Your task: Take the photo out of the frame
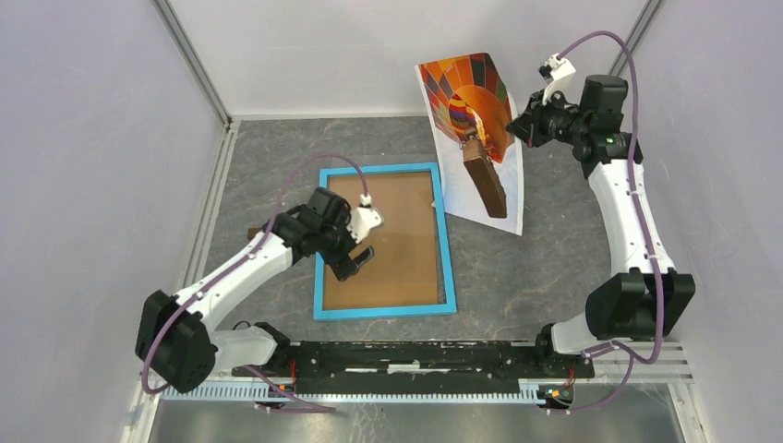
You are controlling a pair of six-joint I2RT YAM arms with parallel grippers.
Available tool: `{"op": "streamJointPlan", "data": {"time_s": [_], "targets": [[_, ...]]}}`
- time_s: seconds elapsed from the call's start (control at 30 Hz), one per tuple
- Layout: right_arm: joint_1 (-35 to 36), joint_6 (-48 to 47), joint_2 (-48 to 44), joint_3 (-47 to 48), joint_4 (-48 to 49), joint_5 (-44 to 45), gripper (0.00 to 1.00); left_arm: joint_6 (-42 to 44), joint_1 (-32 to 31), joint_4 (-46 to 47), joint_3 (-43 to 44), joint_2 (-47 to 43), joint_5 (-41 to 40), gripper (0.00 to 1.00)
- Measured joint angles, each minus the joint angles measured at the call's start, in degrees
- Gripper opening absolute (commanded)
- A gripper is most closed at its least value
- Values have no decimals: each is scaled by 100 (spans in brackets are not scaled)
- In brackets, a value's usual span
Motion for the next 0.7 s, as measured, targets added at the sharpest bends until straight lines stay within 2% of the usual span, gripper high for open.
{"op": "streamJointPlan", "data": {"time_s": [0.33, 0.57, 0.7], "targets": [[0, 610, -514, 74, 208, -634, 0, -293, 1294, -76, 433, -479, 472, 100], [0, 1502, -774, 81, 988, -1322, 0, -723, 2225, -61, 520, -549, 693, 100], [79, 2146, -999, -286, 1674, -1670, 0, -942, 2752, 33, 640, -529, 798, 100]]}}
